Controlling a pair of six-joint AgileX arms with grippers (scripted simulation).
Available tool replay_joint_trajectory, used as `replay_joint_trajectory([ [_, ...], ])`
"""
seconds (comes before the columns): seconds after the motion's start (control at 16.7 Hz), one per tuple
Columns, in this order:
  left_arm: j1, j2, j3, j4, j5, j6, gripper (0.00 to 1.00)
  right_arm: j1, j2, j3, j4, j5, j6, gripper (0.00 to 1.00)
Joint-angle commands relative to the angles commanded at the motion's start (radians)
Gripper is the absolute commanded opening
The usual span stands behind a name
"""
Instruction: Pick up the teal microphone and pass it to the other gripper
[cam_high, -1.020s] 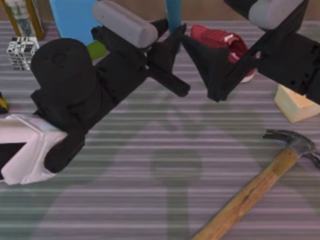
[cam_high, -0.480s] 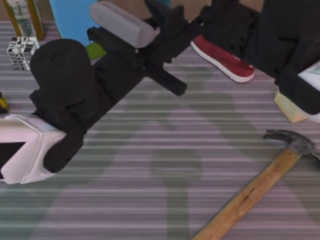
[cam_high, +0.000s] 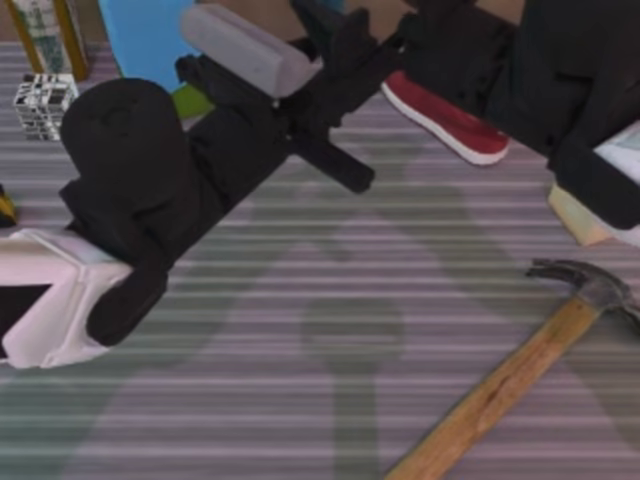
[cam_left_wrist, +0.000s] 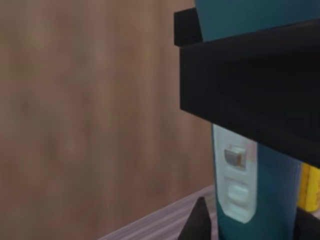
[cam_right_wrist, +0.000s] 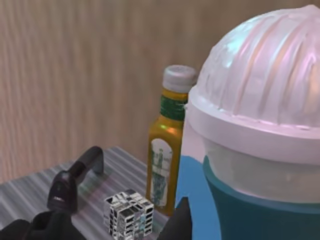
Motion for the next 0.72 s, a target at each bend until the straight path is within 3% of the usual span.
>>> replay_joint_trajectory([
  [0.48, 0.0, 0.0, 0.0, 0.0, 0.0, 0.0, 0.0, 0.0, 0.0, 0.0, 0.0, 0.0, 0.0, 0.02],
  [0.72, 0.0, 0.0, 0.0, 0.0, 0.0, 0.0, 0.0, 0.0, 0.0, 0.0, 0.0, 0.0, 0.0, 0.0],
])
